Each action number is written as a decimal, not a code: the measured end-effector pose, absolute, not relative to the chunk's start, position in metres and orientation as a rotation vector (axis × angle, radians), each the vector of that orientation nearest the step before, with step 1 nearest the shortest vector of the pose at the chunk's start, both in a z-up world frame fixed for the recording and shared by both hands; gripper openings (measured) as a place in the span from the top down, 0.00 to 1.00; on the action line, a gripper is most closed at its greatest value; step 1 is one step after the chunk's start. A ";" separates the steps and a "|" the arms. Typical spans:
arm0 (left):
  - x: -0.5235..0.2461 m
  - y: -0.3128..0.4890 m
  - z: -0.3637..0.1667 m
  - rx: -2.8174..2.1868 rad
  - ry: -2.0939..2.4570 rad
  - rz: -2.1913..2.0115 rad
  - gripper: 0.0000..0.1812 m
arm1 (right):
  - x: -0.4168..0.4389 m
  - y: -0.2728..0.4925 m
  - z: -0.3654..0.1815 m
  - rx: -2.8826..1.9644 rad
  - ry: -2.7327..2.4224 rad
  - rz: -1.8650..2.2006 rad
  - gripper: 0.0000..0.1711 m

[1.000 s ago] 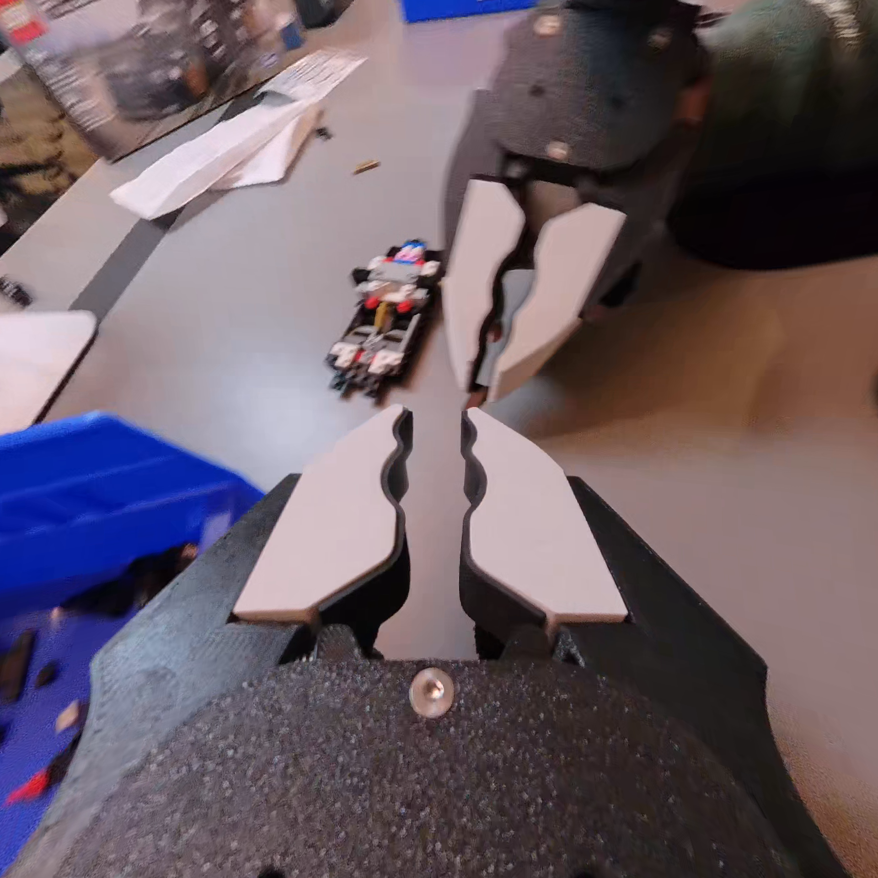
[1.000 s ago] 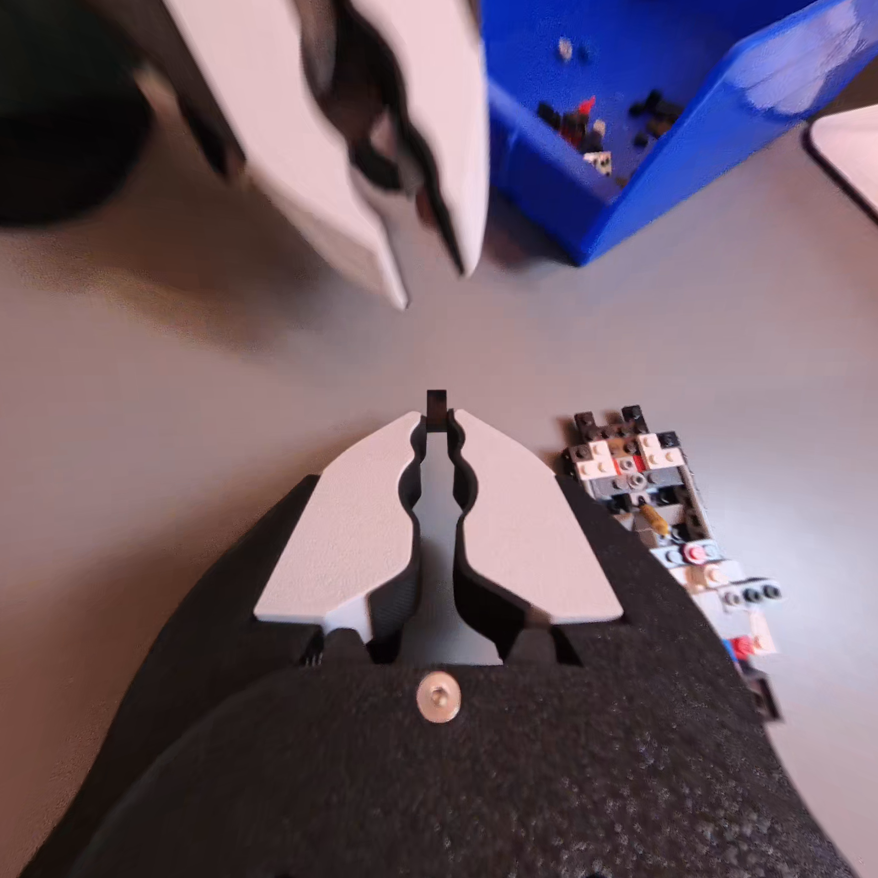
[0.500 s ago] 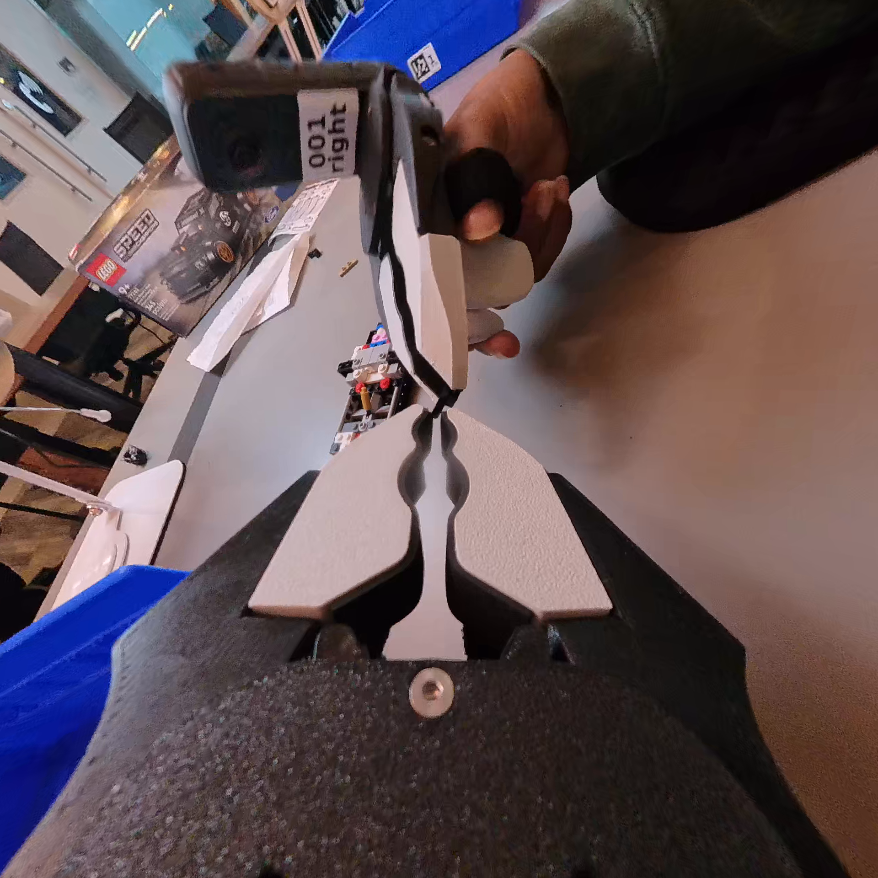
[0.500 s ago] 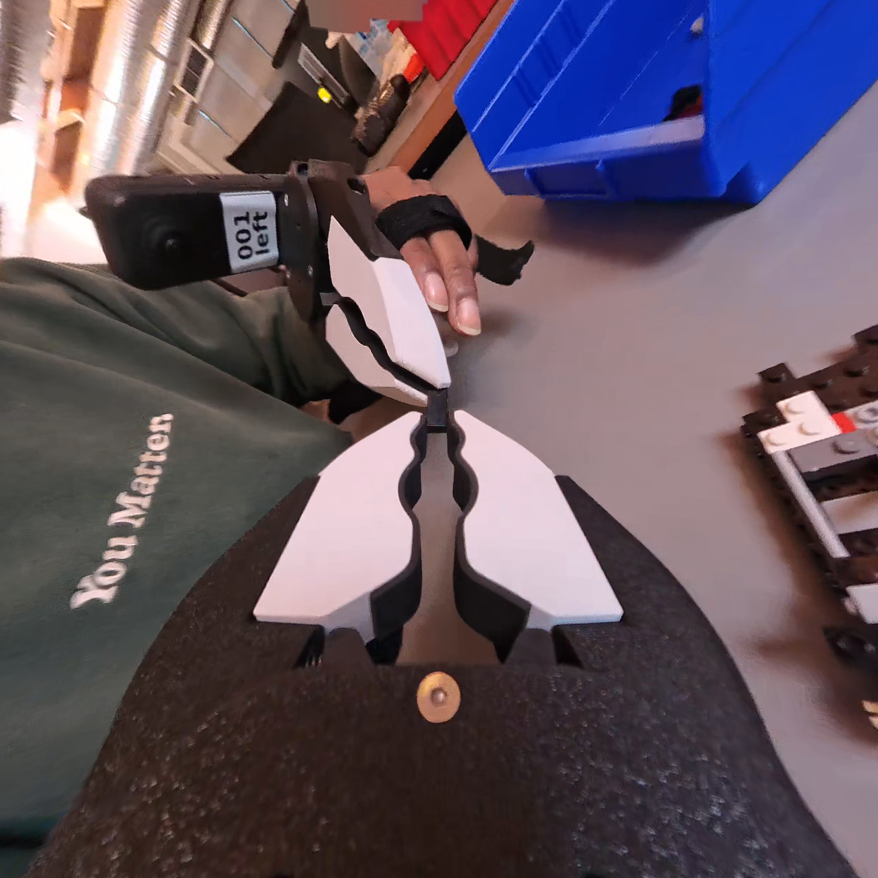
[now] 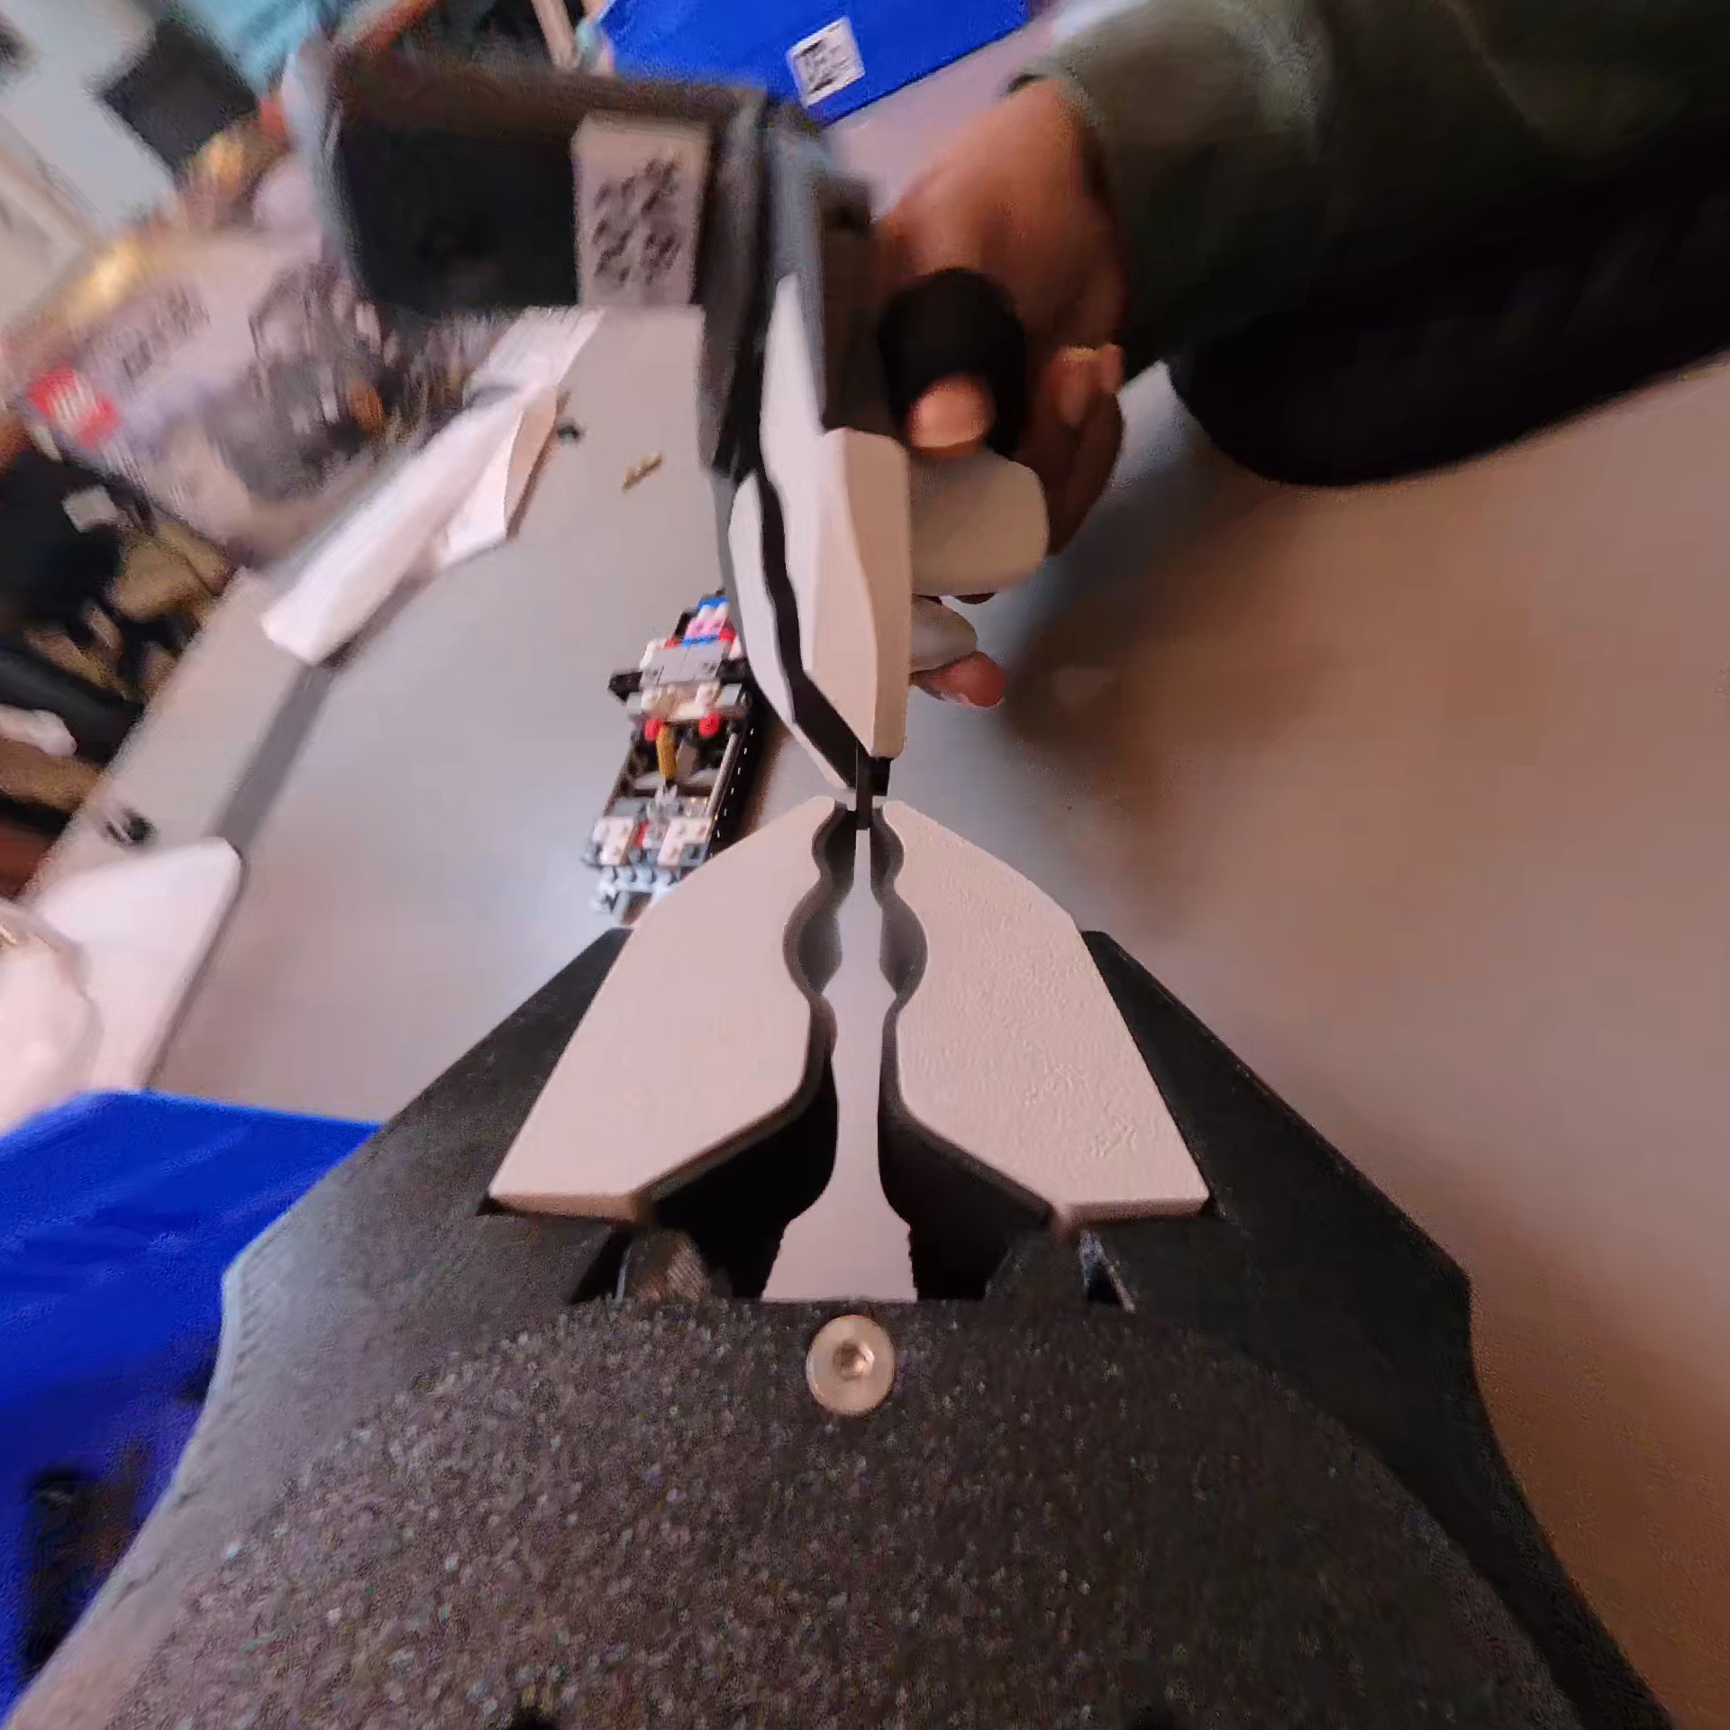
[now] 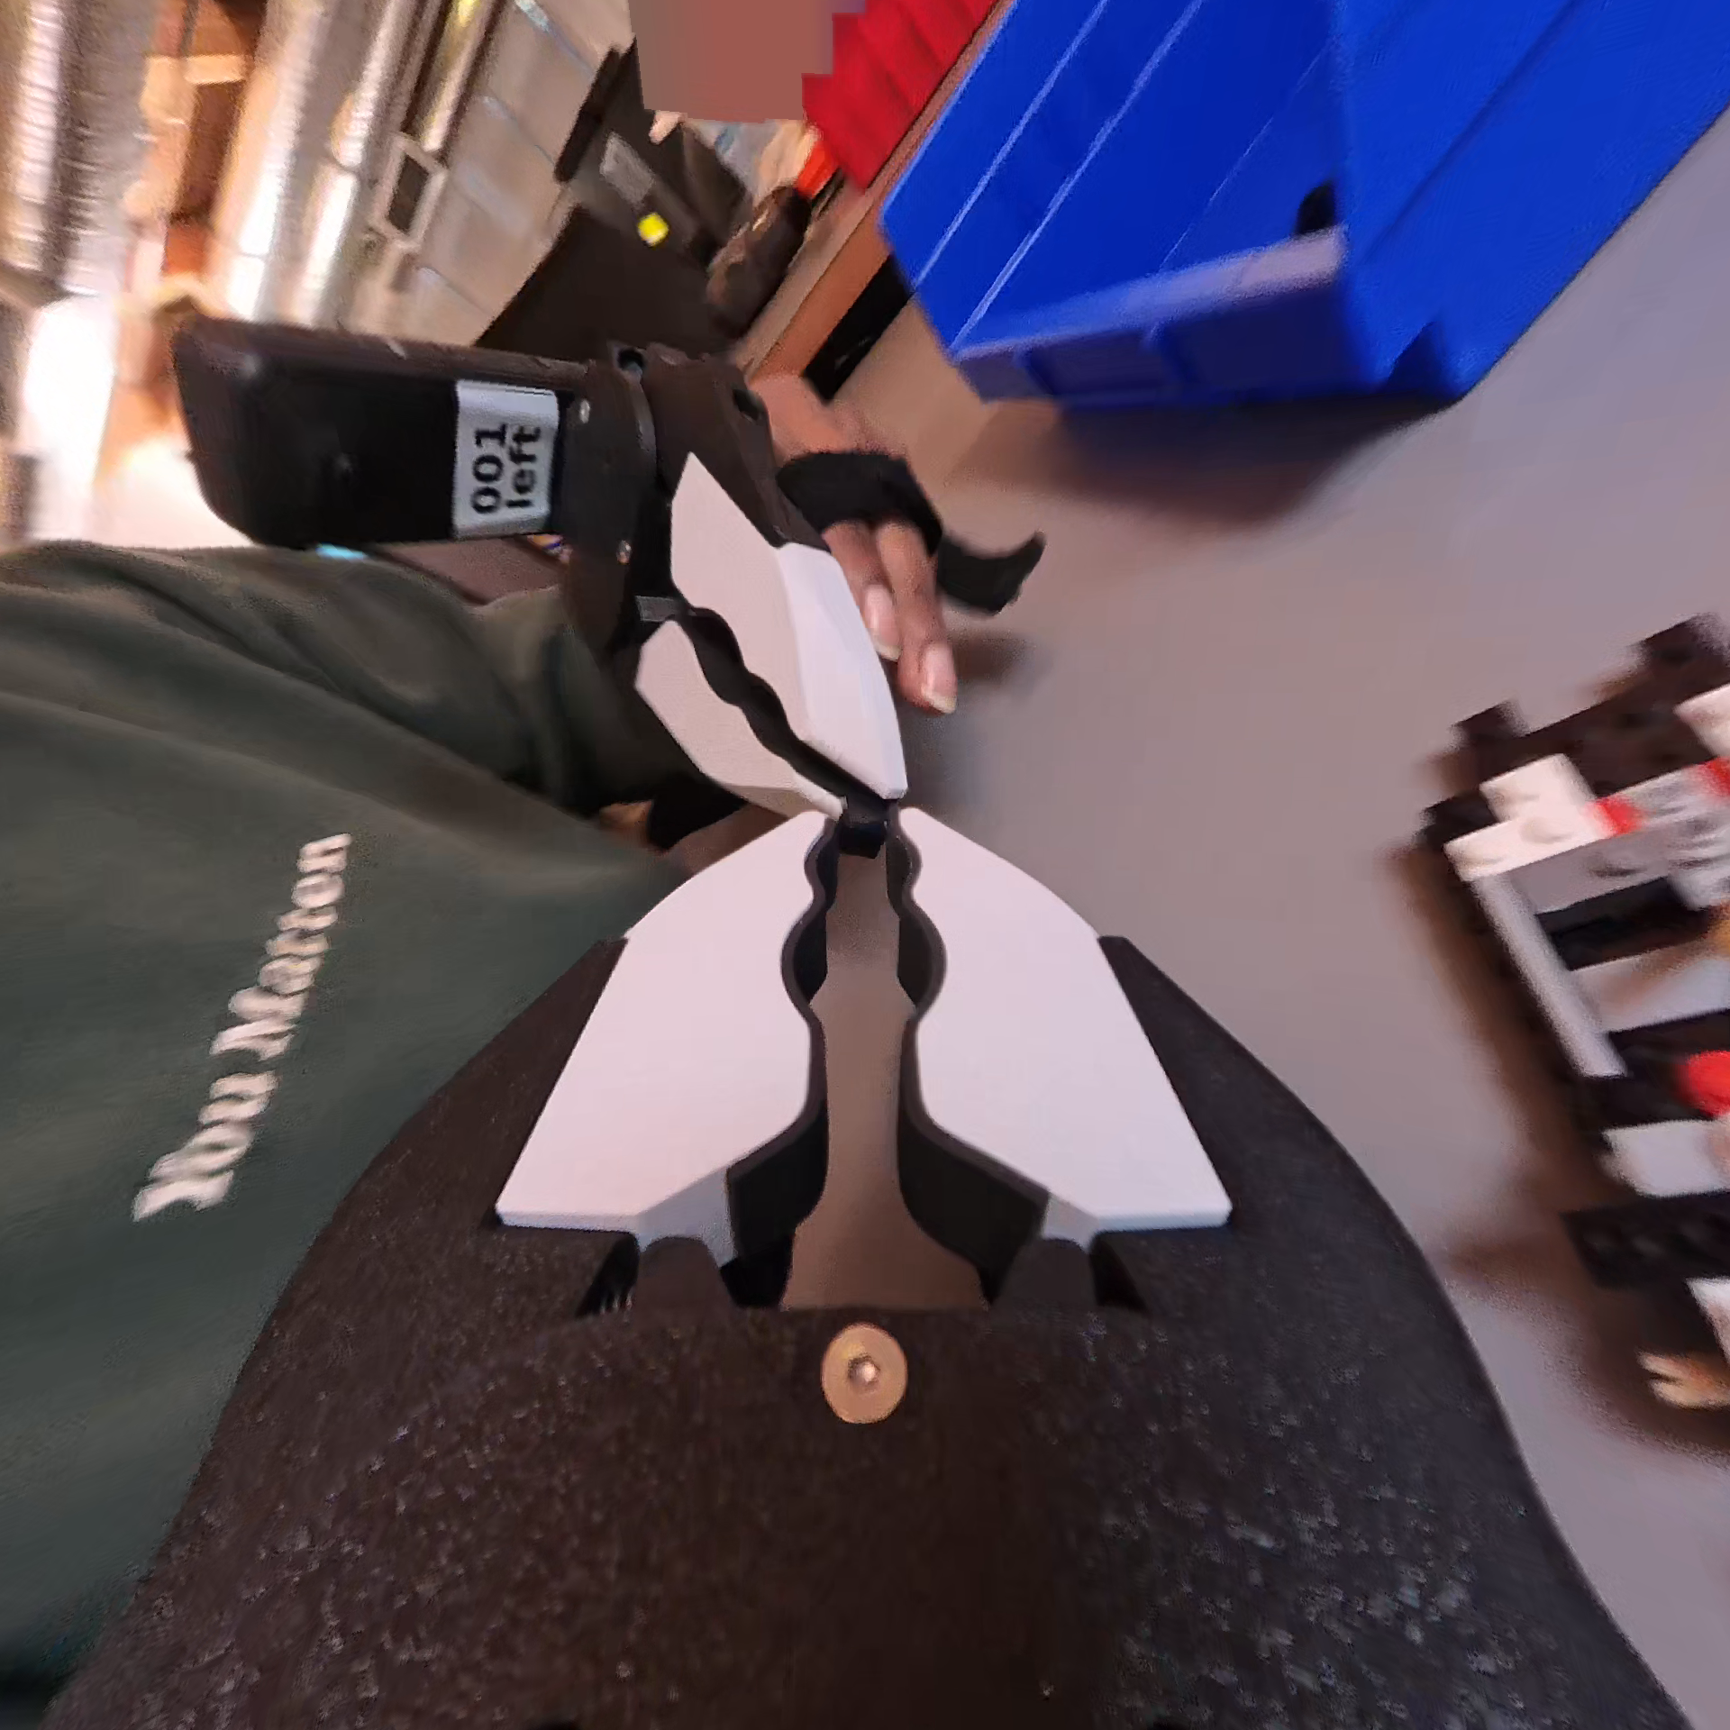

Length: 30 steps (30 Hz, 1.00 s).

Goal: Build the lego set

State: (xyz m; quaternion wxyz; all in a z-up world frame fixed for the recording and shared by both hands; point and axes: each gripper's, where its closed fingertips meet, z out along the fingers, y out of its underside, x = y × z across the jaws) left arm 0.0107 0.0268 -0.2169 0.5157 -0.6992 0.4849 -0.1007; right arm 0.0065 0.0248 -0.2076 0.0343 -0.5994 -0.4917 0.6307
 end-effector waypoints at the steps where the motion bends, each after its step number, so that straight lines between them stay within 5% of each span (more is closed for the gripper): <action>1: 0.008 0.032 -0.217 -1.747 1.079 -0.308 0.98 | 0.004 0.033 -0.206 -1.788 -1.501 1.849 0.94; 11: 0.002 0.035 -0.213 -2.024 0.540 -1.082 0.98 | -0.003 0.038 -0.205 -0.970 -1.750 0.751 0.89; 30: 0.006 0.027 -0.227 -2.113 0.553 -1.163 0.98 | -0.002 0.031 -0.221 -0.765 -1.869 0.417 0.93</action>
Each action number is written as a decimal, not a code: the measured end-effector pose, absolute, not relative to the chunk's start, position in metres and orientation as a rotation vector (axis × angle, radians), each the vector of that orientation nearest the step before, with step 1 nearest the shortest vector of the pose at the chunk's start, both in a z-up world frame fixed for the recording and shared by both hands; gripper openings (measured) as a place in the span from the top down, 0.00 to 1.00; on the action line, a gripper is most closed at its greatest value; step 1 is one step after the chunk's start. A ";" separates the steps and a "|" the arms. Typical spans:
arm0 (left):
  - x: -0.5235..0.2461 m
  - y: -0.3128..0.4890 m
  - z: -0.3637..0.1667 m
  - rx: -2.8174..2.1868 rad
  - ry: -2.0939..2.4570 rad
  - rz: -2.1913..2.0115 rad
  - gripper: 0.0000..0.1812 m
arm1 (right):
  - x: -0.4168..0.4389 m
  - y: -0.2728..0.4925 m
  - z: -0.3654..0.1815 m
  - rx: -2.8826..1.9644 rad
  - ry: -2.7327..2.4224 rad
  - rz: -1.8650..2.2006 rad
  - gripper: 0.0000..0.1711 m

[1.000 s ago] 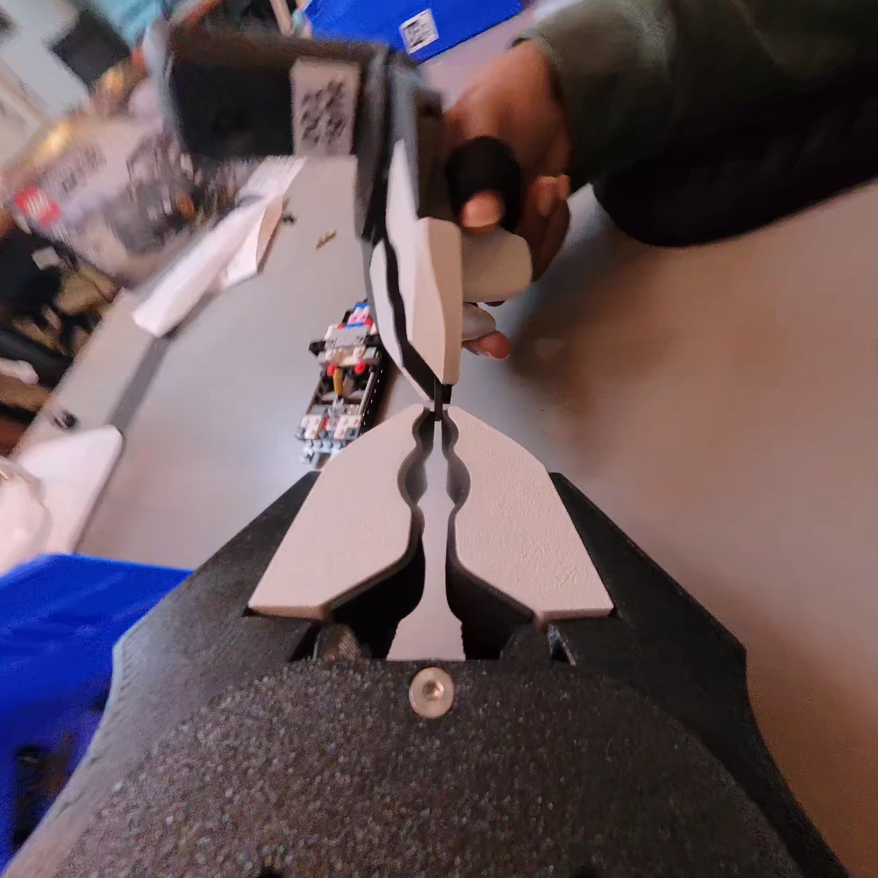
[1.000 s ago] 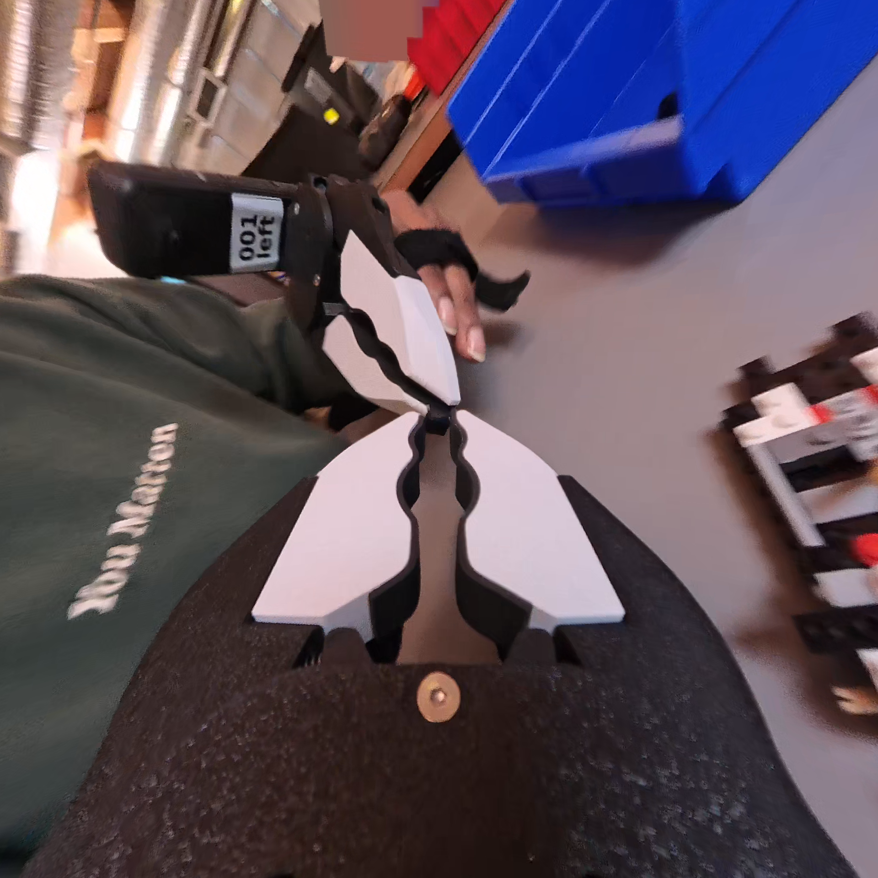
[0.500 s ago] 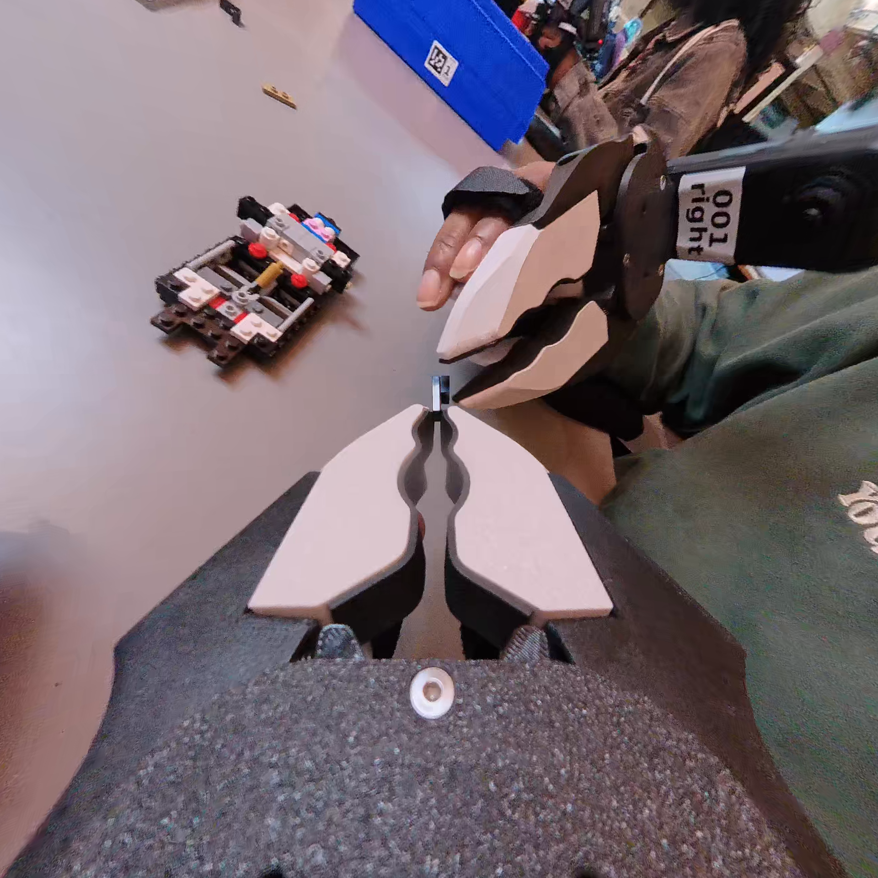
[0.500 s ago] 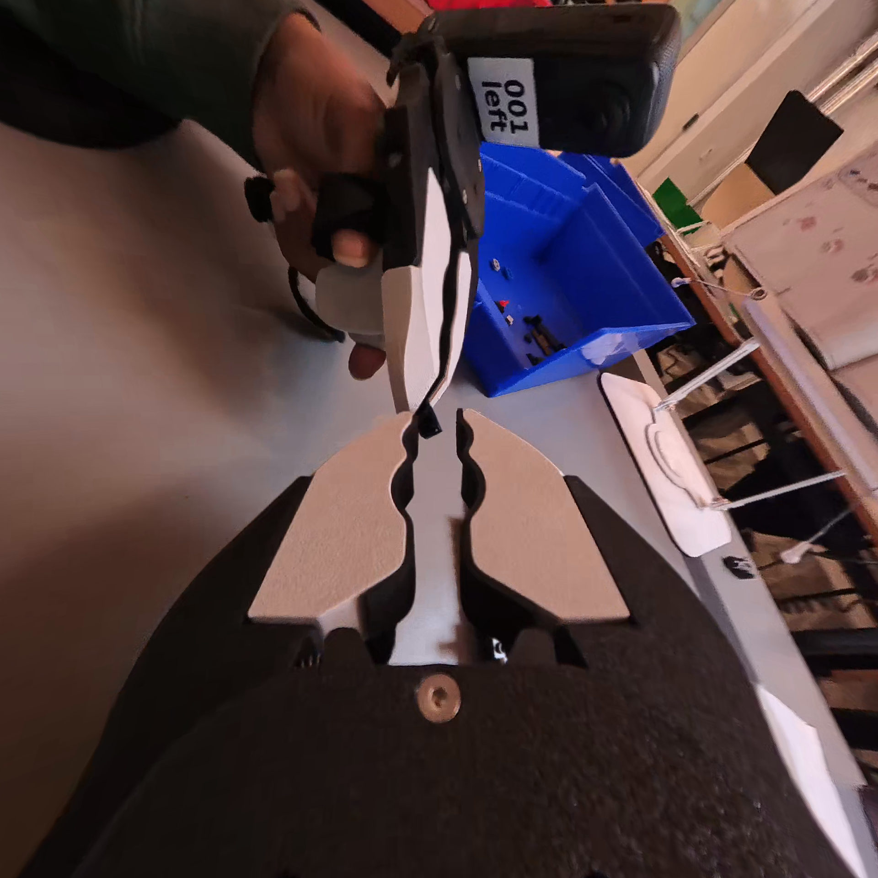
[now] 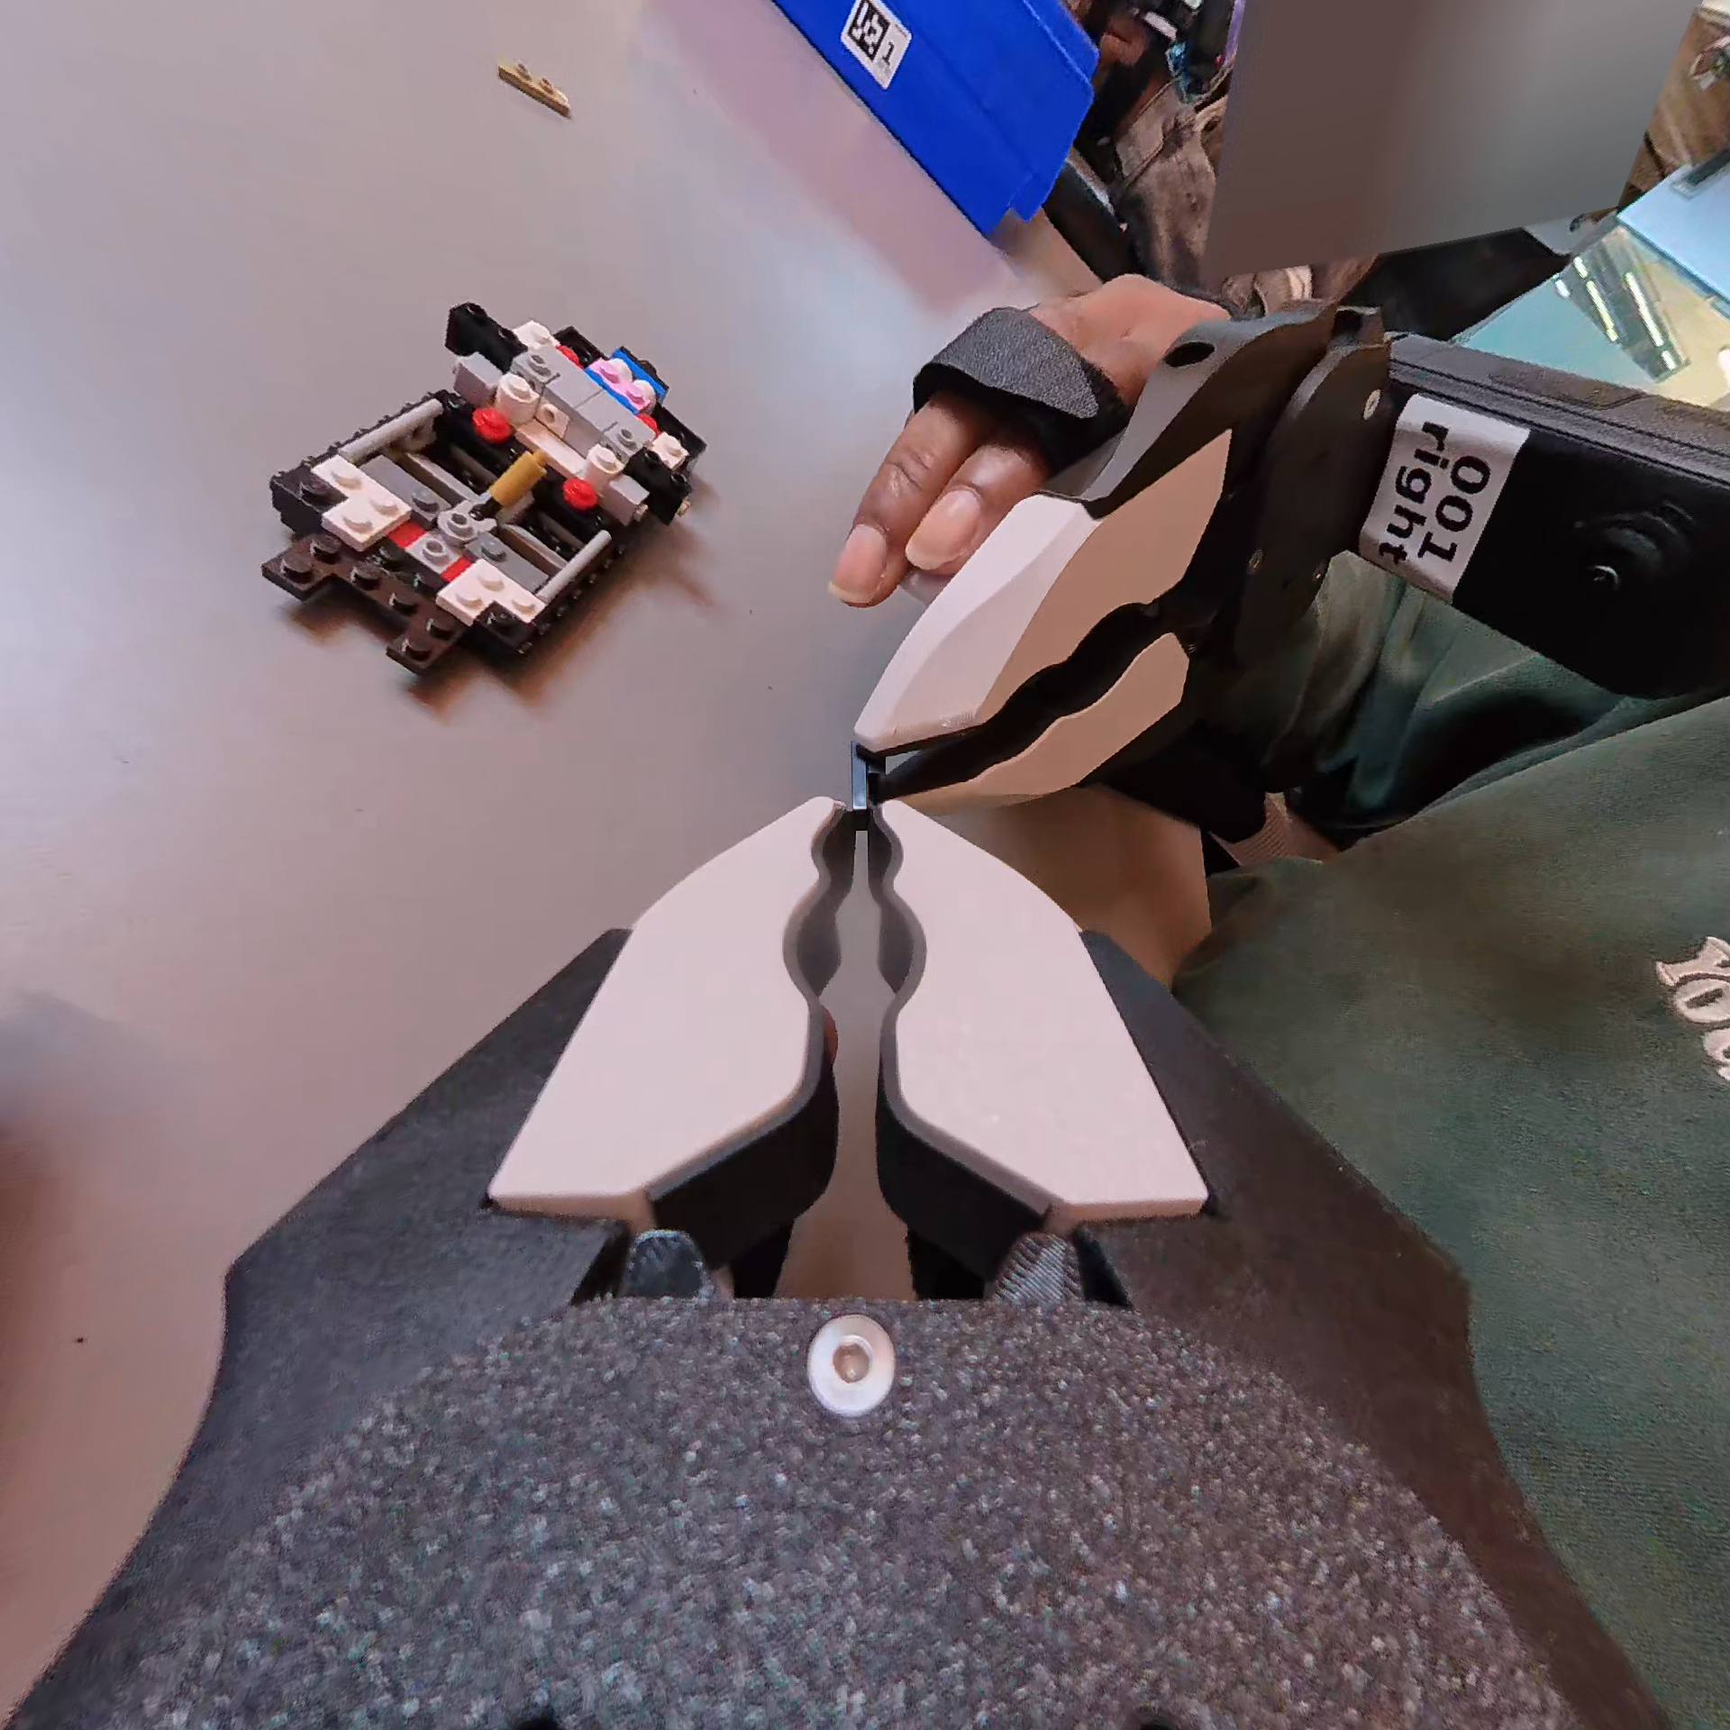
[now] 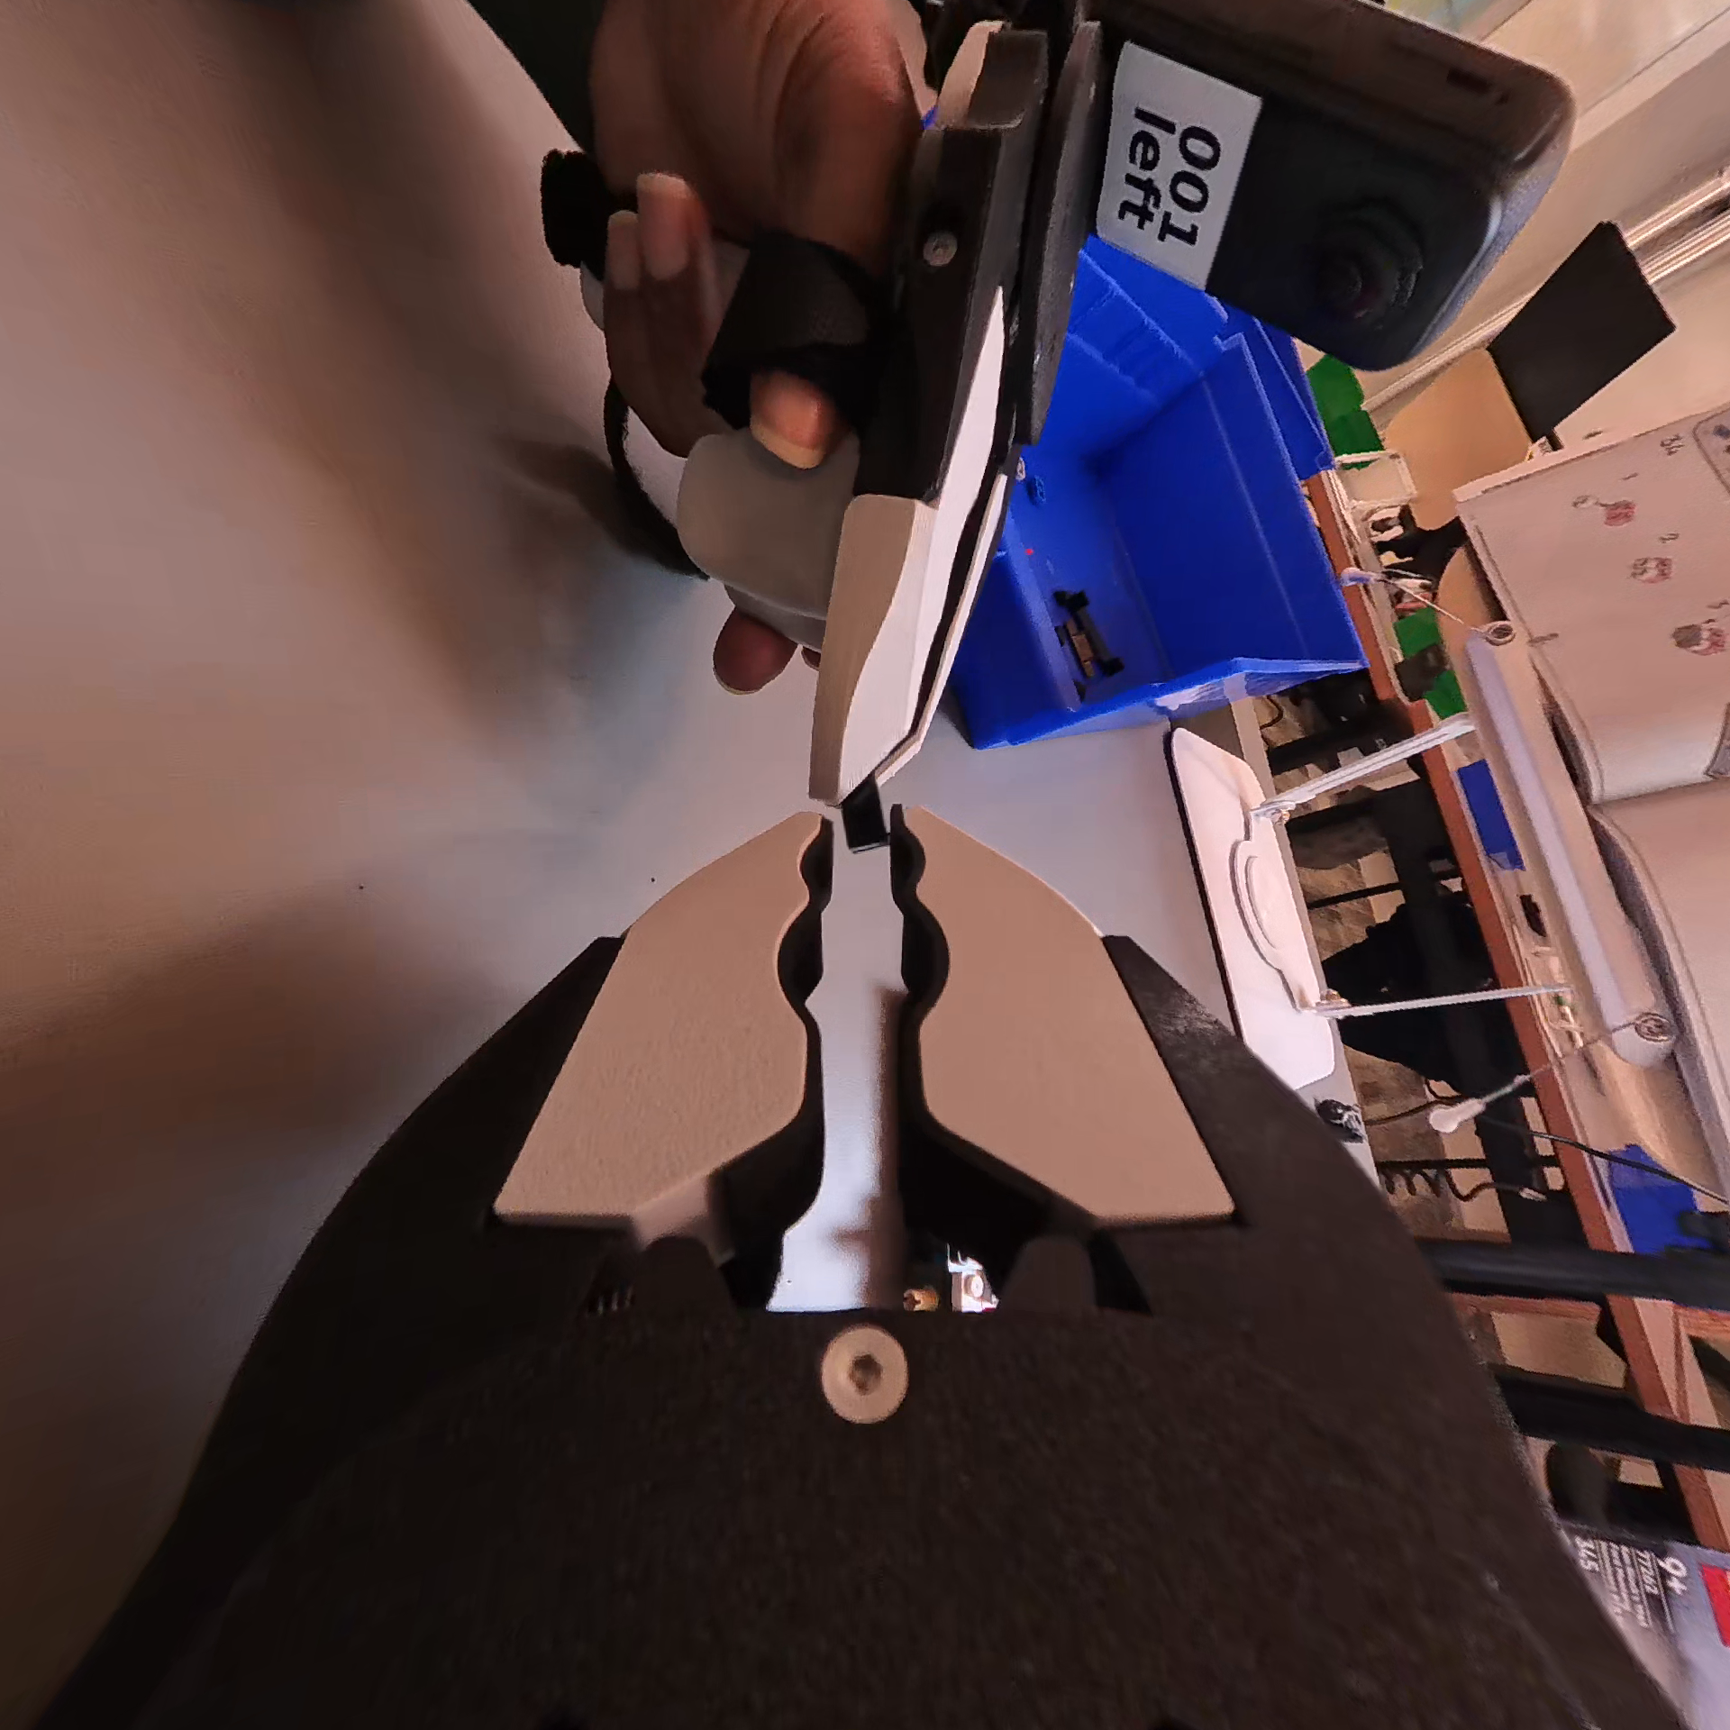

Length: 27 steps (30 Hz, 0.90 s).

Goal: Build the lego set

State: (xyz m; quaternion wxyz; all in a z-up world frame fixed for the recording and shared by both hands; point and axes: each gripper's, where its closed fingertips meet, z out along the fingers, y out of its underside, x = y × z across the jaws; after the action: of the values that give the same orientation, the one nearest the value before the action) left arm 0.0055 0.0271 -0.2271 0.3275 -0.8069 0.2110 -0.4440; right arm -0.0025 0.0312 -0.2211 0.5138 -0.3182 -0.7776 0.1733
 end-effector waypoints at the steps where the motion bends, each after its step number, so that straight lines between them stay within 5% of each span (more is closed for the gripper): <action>1: 0.006 0.027 -0.227 -2.113 0.554 -1.162 0.98 | -0.003 0.031 -0.221 -0.760 -1.869 0.409 0.94; 18: 0.004 0.027 -0.222 -2.081 0.552 -1.184 0.98 | -0.002 0.025 -0.220 -0.749 -1.871 0.387 0.96; 27: -0.032 0.055 -0.221 -2.068 0.516 -0.807 0.98 | 0.002 0.033 -0.200 -0.855 -1.739 0.560 0.96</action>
State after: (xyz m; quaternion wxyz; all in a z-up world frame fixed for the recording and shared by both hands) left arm -0.0324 0.0548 -0.2213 0.4180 -0.8243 0.2057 -0.3215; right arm 0.0020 0.0334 -0.1997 0.5330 -0.3585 -0.7296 0.2350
